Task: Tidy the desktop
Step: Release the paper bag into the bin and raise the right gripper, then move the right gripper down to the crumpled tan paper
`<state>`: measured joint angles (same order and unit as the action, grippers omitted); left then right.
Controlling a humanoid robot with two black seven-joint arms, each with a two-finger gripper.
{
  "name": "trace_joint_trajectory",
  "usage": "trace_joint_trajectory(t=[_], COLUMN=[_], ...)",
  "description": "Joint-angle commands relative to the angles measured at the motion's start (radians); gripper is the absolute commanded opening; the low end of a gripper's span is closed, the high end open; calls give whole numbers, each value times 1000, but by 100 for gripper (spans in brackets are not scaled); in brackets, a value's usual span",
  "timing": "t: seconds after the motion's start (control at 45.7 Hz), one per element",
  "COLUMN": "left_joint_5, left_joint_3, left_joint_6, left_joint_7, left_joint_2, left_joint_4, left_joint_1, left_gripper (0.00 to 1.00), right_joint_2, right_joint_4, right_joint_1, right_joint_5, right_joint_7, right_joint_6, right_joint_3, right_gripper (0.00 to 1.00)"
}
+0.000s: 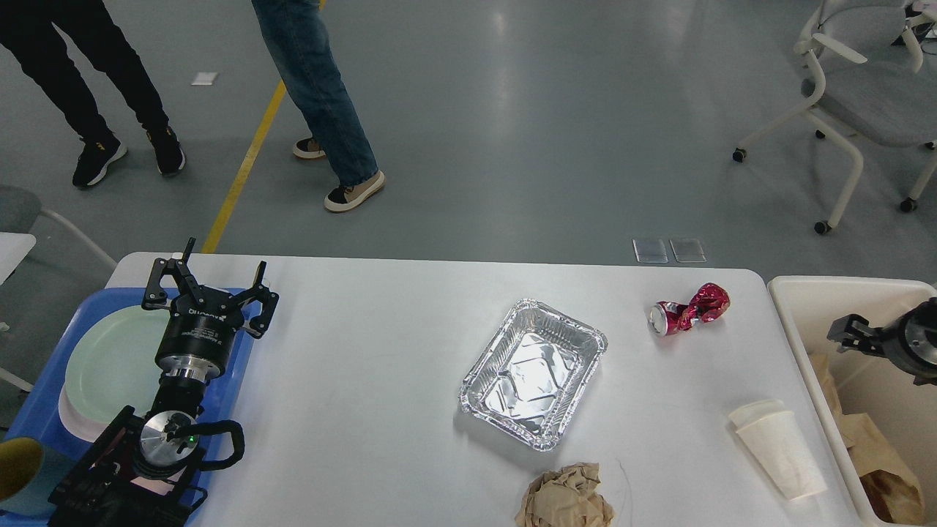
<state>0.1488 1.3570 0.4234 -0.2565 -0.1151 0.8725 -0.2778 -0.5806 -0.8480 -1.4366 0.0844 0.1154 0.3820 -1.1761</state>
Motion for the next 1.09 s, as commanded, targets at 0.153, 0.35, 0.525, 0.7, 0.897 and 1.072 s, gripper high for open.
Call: trace_joint_trajectory(t=[0.153,0.35,0.525,0.7,0.897,1.072], left_joint_5=[0,0,0,0,0,0], left_joint_3=[-1,-1,-1,-1,1,1], left_joint_6=[0,0,0,0,0,0], left_joint_7=[0,-1,-1,0,-1,-1], left_joint_2=[0,0,0,0,0,0], left_joint_4=[0,-1,-1,0,0,0], left_joint_1=[0,0,0,0,0,2], left_gripper=[96,96,96,96,96,96], right_joint_2=[119,171,278,280,317,317], right_joint_4=[-247,-590,-773,-804,-799,-784], right_joint_1=[-560,-823,-920,-923,-907,-805], right_joint_5=[-11,-12,-28,-77,-101,-100], right_joint_7=[7,72,98,96,96,98], right_joint_6=[489,511,459,373,350,301], right_joint_3=[-88,-96,-40,13,78,119], right_gripper=[100,100,97,97,97,98])
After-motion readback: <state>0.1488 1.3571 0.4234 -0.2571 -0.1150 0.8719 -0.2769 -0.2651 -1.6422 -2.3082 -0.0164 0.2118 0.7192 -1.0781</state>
